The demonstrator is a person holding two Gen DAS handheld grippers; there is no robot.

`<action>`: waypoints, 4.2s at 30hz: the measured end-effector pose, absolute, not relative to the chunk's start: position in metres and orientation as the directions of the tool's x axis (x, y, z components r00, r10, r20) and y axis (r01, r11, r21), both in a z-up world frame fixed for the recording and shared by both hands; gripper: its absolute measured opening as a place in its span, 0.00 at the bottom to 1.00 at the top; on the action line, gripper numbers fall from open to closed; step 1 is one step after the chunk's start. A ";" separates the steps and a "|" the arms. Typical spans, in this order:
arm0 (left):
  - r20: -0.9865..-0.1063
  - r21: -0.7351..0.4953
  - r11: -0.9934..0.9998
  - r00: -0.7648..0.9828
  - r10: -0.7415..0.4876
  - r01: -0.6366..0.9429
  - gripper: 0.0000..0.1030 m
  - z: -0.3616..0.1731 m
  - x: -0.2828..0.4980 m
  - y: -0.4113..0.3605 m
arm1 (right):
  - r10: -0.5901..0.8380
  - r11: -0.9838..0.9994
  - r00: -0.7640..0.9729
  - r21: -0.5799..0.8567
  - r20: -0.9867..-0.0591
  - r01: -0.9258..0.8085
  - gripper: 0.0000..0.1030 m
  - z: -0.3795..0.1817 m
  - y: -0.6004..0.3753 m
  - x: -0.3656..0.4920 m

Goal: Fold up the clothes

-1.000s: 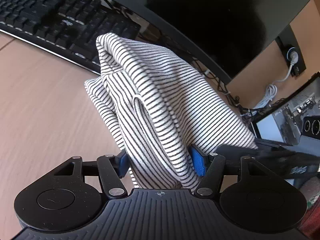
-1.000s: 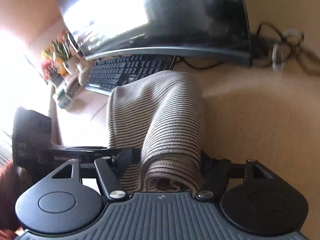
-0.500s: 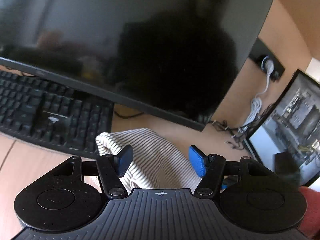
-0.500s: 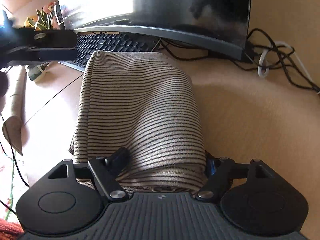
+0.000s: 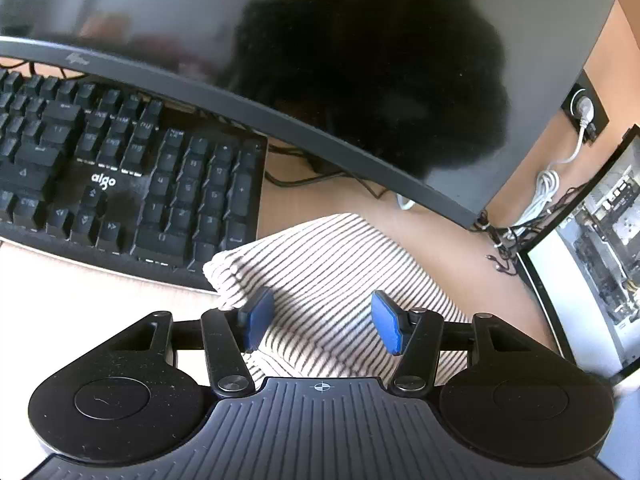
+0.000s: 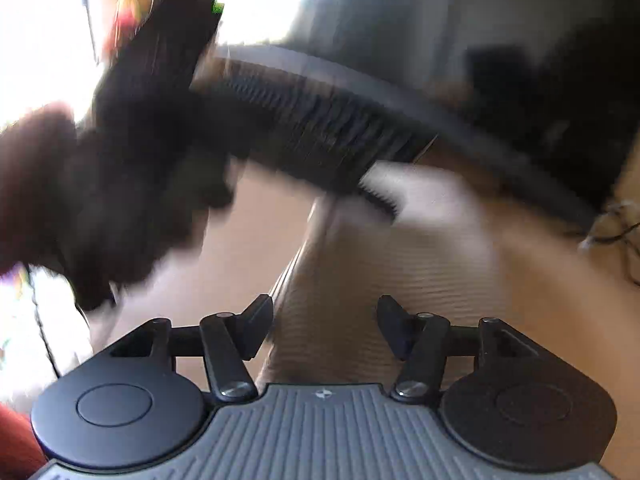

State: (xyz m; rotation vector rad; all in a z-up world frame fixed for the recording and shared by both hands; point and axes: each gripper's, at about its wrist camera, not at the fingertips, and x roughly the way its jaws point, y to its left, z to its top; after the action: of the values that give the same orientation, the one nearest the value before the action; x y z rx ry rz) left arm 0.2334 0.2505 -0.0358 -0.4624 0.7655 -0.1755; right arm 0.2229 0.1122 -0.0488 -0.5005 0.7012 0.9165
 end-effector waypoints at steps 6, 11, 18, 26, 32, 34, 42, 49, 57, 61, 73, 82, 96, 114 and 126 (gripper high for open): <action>-0.604 -0.493 0.870 0.717 -0.349 0.007 0.57 -0.038 0.231 0.256 | 0.590 0.628 0.427 0.058 -0.685 -0.776 0.76 -0.019 0.072 0.240; -0.598 -0.502 0.865 0.714 -0.365 0.021 0.57 -0.039 0.233 0.258 | 0.591 0.786 0.432 0.366 -0.681 -0.498 0.84 -0.032 0.005 0.294; -0.603 -0.502 0.864 0.702 -0.379 0.035 0.58 -0.039 0.236 0.263 | 0.667 0.745 0.357 0.562 -0.654 -0.360 0.85 -0.055 0.011 0.307; -0.595 -0.522 0.853 0.707 -0.382 0.022 0.60 -0.042 0.237 0.264 | 0.624 0.763 0.381 0.425 -0.683 -0.487 0.85 -0.040 0.019 0.301; -0.571 -0.531 0.847 0.747 -0.340 -0.021 0.60 -0.040 0.228 0.260 | 0.555 0.798 0.403 0.328 -0.728 -0.506 0.90 -0.054 0.023 0.302; -0.548 -0.544 0.837 0.780 -0.301 -0.060 0.62 -0.035 0.219 0.259 | 0.531 0.807 0.410 0.295 -0.741 -0.511 0.91 -0.058 0.024 0.302; -0.454 -0.433 0.835 0.882 0.123 -0.340 0.94 0.019 0.128 0.211 | 0.628 0.729 0.449 0.278 -0.636 -0.626 1.00 -0.022 -0.014 0.276; -0.501 -0.321 0.750 0.776 0.384 -0.578 1.00 0.041 0.064 0.120 | 0.658 0.700 0.494 0.220 -0.569 -0.679 1.00 -0.003 -0.056 0.250; -0.573 -0.238 0.720 0.693 0.438 -0.652 1.00 0.017 0.026 0.008 | 0.671 0.680 0.487 0.201 -0.559 -0.706 1.00 -0.019 -0.098 0.225; -0.570 -0.207 0.715 0.677 0.466 -0.667 1.00 0.021 0.026 -0.004 | 0.677 0.672 0.484 0.198 -0.554 -0.713 1.00 -0.014 -0.114 0.226; -0.534 -0.154 0.713 0.665 0.522 -0.684 1.00 0.032 0.039 -0.030 | 0.722 0.603 0.473 0.124 -0.505 -0.788 1.00 -0.001 -0.120 0.234; -0.553 -0.126 0.700 0.635 0.539 -0.703 1.00 0.031 0.036 -0.040 | 0.710 0.626 0.488 0.138 -0.508 -0.768 1.00 -0.006 -0.130 0.235; -0.583 -0.117 0.688 0.611 0.536 -0.716 1.00 0.028 0.030 -0.040 | 0.726 0.587 0.459 0.112 -0.512 -0.802 1.00 -0.005 -0.127 0.225; -0.592 -0.093 0.688 0.595 0.543 -0.720 1.00 0.027 0.026 -0.045 | 0.729 0.564 0.434 0.105 -0.530 -0.819 1.00 -0.008 -0.123 0.220; -0.609 -0.084 0.682 0.579 0.542 -0.726 1.00 0.024 0.027 -0.043 | 0.726 0.563 0.423 0.114 -0.542 -0.819 1.00 -0.011 -0.123 0.222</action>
State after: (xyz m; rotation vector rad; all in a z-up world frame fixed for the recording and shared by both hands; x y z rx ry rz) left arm 0.0267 -0.0432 0.0239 -0.3441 0.5857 0.7582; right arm 0.2218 -0.1229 -0.0105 -0.1770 0.5860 0.9727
